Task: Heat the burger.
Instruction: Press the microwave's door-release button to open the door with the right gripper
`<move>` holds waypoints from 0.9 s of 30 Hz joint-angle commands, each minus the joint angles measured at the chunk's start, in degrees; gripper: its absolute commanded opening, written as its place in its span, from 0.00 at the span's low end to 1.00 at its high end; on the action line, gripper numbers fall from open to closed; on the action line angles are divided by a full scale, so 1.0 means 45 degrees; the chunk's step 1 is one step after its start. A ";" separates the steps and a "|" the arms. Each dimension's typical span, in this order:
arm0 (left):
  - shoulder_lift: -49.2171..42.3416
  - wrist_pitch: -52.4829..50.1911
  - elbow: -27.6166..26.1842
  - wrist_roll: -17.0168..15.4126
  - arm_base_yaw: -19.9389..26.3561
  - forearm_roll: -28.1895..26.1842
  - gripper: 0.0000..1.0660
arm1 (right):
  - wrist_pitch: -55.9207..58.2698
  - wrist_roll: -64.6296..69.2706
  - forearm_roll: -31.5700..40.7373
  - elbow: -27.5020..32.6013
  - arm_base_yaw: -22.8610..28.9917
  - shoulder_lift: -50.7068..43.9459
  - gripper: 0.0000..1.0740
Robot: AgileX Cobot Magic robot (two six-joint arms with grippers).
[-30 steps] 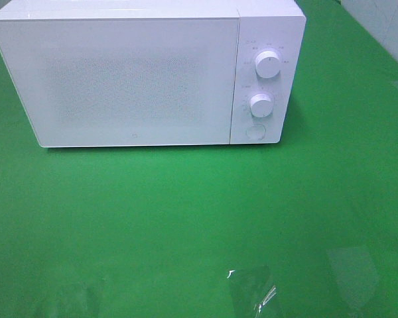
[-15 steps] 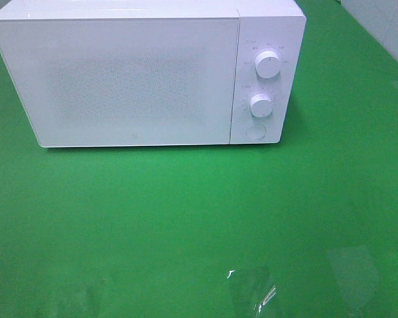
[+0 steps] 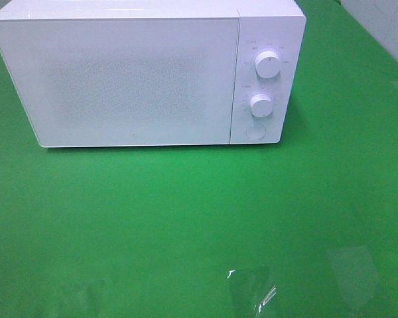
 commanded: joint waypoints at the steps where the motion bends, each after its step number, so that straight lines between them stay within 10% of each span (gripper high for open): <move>1: -0.0204 -0.0076 0.0000 -0.0038 0.0025 -0.0051 0.94 | -0.0064 -0.0089 -0.0025 0.0025 -0.0076 -0.0357 0.71; 27: -0.0204 -0.0076 0.0000 -0.0038 0.0025 -0.0051 0.94 | -0.2483 -0.0140 -0.0025 -0.0458 -0.0051 0.1451 0.70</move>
